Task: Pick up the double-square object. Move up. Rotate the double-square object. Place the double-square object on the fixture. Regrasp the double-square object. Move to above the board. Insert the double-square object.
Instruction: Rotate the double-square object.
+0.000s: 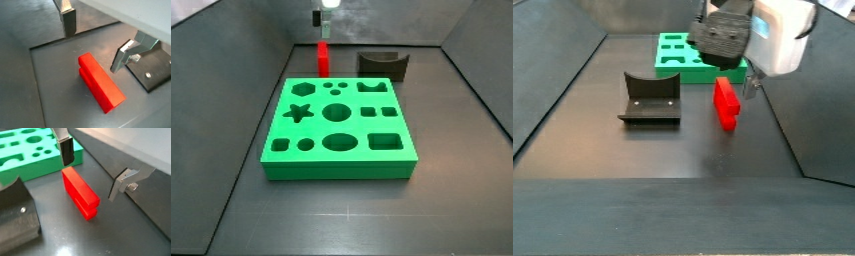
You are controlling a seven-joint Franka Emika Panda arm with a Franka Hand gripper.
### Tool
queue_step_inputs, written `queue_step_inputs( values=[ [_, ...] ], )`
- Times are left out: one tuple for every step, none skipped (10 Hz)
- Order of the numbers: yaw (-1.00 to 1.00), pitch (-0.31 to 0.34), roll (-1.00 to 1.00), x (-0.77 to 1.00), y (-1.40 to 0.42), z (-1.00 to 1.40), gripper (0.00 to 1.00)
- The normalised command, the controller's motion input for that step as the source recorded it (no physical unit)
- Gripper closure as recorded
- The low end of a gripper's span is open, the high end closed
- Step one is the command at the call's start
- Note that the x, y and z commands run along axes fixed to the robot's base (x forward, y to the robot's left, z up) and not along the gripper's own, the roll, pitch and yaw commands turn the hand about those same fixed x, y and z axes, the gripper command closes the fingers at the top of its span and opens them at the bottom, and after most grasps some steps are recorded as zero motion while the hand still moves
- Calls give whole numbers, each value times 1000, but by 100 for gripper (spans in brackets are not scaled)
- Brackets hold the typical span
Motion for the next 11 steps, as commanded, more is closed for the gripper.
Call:
queue_step_inputs(
  values=[
    [1000,2,1,20,-2,-43,0],
    [1000,2,1,20,-2,-43,0],
    [1000,2,1,21,-2,-43,0],
    [1000,2,1,21,-2,-42,0],
    [1000,2,1,21,-2,-42,0],
    [1000,2,1,21,-2,-42,0],
    [1000,2,1,21,-2,-42,0],
    [1000,3,1,21,-2,-42,0],
    [1000,3,1,21,-2,-42,0],
    [1000,3,1,21,-2,-42,0],
    [1000,4,1,21,-2,-42,0]
  ],
)
